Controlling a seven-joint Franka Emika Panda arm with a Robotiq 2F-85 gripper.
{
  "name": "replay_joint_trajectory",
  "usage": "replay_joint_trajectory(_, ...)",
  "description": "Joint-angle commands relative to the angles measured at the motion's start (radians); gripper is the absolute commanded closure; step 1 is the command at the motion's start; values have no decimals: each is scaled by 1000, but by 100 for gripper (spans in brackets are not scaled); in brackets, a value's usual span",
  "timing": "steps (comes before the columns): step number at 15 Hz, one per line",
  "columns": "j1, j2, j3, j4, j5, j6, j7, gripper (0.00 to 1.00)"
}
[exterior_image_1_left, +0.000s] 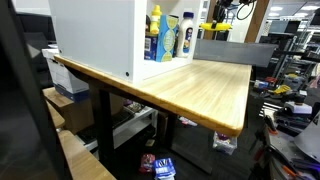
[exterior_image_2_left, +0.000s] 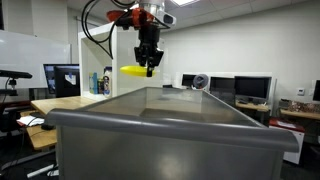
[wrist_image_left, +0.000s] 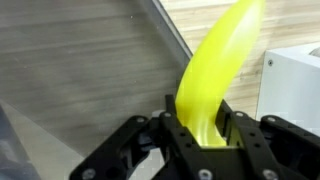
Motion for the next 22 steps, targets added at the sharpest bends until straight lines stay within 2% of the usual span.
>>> replay_joint_trajectory(1,40,-111,-13,-144,-24,45,17,85)
replay_joint_trajectory(9,80,-189,-25,-253,-33,50,8,85)
replay_joint_trajectory(16,99,-245,-46,-300,-36,43,-69,85)
replay_joint_trajectory(22,151,-290,-32,-324,-44,26,-121,85)
